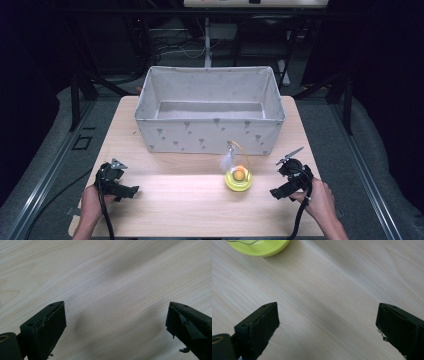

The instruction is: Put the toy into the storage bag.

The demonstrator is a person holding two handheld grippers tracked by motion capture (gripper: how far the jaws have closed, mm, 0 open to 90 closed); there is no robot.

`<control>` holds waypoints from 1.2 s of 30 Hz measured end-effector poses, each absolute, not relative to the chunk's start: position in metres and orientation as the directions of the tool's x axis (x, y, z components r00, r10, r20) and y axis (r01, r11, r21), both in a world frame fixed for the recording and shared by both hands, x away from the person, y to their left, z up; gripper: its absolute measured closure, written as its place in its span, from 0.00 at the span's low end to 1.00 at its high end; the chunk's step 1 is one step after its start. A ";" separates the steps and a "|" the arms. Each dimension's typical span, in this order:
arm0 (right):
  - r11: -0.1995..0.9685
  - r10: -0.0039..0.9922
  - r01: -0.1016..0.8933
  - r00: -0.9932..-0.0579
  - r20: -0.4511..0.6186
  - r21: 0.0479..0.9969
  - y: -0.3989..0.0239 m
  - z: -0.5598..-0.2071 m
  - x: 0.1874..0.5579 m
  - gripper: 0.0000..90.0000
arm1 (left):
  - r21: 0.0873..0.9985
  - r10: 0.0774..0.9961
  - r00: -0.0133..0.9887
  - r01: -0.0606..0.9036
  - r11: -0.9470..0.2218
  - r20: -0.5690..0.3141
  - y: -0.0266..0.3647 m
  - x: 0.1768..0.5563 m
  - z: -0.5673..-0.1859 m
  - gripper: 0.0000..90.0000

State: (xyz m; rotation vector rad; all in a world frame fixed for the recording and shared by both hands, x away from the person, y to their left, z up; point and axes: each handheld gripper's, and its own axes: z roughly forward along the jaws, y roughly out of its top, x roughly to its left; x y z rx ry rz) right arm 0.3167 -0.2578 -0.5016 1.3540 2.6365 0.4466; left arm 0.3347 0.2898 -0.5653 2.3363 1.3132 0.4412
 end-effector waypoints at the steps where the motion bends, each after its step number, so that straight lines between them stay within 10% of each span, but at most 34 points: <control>1: 0.551 0.811 0.769 -0.584 0.006 0.325 -0.258 -0.501 0.316 0.05 | 0.500 0.858 0.510 0.728 -0.470 0.065 0.290 0.335 -0.565 0.03; 36: 0.695 0.689 0.644 -0.723 -0.041 0.321 -0.202 -0.444 0.310 0.00 | 0.495 0.848 0.528 0.725 -0.480 0.049 0.284 0.334 -0.566 0.01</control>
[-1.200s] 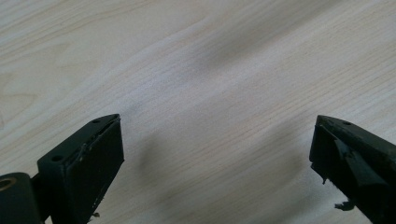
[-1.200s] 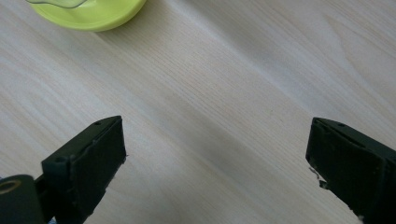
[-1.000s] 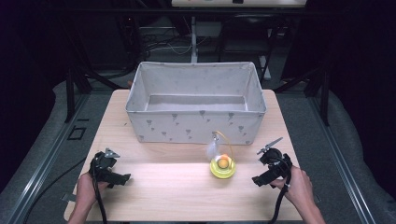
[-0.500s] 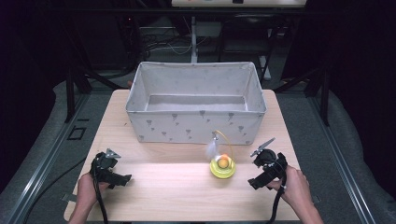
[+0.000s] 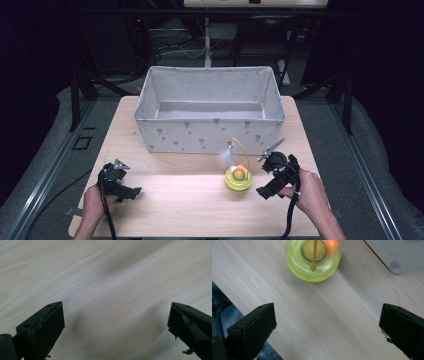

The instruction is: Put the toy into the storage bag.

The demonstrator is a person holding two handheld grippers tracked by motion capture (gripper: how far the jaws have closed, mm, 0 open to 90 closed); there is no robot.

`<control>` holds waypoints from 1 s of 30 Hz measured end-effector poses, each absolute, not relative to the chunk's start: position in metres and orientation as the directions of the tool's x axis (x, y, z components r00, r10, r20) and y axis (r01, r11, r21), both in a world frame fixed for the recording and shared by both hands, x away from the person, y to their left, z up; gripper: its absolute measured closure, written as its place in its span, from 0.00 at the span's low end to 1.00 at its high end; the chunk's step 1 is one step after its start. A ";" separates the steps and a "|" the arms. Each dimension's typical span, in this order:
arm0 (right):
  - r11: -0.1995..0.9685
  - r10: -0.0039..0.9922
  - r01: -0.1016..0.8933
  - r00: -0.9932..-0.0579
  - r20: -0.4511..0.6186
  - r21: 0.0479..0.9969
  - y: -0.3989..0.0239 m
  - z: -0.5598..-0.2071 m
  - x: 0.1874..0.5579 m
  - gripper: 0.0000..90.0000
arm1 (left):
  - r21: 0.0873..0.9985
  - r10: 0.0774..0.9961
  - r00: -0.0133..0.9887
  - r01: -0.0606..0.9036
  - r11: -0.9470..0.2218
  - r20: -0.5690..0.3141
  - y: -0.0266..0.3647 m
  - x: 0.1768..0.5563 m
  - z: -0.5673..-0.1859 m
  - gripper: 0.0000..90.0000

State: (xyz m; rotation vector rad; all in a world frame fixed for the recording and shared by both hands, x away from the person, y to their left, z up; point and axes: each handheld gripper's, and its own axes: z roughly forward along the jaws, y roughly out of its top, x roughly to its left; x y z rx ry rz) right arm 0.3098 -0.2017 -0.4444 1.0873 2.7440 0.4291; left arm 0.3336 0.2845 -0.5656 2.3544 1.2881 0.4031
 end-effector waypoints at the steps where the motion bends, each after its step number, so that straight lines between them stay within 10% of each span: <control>1: 0.695 0.683 0.637 -0.729 -0.032 0.334 -0.199 -0.442 0.311 0.00 | 0.498 0.849 0.527 0.724 -0.478 0.049 0.285 0.333 -0.565 0.01; 19: 0.771 0.593 0.563 -0.805 -0.012 0.298 -0.159 -0.425 0.339 0.03 | 0.498 0.847 0.530 0.725 -0.475 0.037 0.285 0.336 -0.566 0.00; 30: 0.806 0.549 0.517 -0.835 -0.036 0.287 -0.146 -0.401 0.350 0.39 | 0.497 0.846 0.531 0.725 -0.476 0.035 0.285 0.336 -0.566 0.00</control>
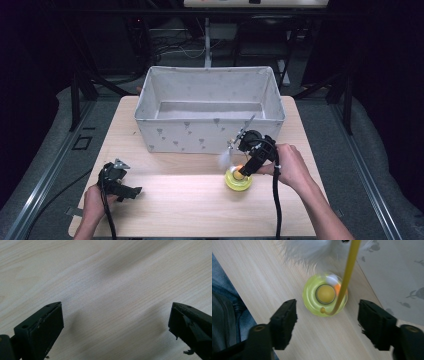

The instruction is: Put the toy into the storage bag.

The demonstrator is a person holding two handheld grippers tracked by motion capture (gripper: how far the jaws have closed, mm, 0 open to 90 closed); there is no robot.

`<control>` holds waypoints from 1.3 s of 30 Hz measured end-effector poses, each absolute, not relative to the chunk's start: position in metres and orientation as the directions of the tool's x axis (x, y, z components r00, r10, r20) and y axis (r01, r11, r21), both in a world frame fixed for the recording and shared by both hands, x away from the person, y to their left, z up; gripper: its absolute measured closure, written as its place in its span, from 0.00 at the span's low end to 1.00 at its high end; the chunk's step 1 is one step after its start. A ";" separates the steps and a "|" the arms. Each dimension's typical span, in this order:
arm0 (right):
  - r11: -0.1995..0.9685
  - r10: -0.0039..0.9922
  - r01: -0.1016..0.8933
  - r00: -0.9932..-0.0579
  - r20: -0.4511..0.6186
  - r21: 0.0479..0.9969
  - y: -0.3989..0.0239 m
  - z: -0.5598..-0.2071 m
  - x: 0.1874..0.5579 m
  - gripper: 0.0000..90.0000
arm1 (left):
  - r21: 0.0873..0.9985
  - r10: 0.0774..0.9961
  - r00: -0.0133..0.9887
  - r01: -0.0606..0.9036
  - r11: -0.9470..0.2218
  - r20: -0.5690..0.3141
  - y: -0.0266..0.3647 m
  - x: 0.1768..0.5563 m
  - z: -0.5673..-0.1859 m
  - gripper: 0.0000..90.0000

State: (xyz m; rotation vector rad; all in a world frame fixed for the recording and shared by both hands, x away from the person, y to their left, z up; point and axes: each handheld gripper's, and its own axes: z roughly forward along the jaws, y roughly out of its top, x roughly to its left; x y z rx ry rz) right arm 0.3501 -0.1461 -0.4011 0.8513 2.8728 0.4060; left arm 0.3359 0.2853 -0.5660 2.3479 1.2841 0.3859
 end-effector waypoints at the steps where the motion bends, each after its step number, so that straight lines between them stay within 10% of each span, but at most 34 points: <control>1: 0.806 0.547 0.516 -0.836 -0.034 0.290 -0.145 -0.399 0.351 0.43 | 0.497 0.846 0.531 0.726 -0.476 0.034 0.285 0.336 -0.566 0.00; 16: 0.857 0.492 0.469 -0.868 -0.067 0.215 -0.133 -0.387 0.361 0.97 | 0.497 0.848 0.528 0.727 -0.474 0.036 0.286 0.336 -0.566 0.00; 39: 0.840 0.502 0.471 -0.863 -0.059 0.268 -0.129 -0.361 0.362 0.98 | 0.493 0.847 0.530 0.729 -0.476 0.035 0.287 0.336 -0.566 0.00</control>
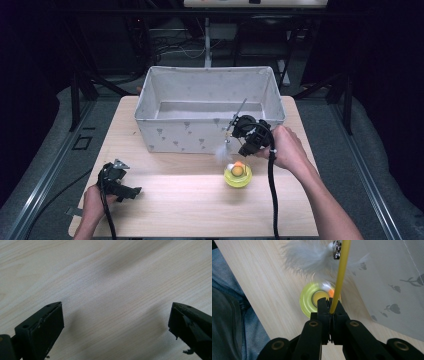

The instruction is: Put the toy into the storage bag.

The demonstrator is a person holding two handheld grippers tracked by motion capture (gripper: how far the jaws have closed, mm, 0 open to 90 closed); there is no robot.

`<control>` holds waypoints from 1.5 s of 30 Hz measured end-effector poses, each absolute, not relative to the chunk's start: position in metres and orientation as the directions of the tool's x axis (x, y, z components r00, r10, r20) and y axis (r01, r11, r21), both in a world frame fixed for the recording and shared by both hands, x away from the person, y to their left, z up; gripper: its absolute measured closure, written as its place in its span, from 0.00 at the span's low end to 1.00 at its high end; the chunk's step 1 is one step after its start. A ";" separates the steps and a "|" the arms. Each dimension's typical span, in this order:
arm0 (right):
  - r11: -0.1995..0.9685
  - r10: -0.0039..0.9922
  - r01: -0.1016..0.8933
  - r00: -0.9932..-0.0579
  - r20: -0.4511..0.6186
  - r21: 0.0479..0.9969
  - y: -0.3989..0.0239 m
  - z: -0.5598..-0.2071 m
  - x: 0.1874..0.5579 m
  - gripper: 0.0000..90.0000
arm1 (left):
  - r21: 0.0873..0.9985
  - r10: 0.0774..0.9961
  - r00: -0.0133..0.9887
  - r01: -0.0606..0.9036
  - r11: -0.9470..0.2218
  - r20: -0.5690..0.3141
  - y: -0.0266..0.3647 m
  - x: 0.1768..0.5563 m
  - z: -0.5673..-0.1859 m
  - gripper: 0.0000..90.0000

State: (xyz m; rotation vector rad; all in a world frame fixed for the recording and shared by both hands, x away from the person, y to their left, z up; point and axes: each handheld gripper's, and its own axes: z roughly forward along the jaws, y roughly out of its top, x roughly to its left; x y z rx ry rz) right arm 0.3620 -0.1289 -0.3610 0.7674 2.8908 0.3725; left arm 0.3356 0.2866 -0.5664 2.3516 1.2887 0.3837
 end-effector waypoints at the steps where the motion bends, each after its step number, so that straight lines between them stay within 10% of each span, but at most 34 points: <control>1: 0.841 0.499 0.469 -0.865 -0.055 0.269 -0.128 -0.361 0.362 0.98 | 0.497 0.848 0.529 0.726 -0.476 0.039 0.287 0.335 -0.566 0.00; 45: 0.828 0.508 0.470 -0.860 -0.054 0.306 -0.130 -0.320 0.365 0.98 | 0.491 0.842 0.539 0.724 -0.484 0.035 0.286 0.336 -0.566 0.00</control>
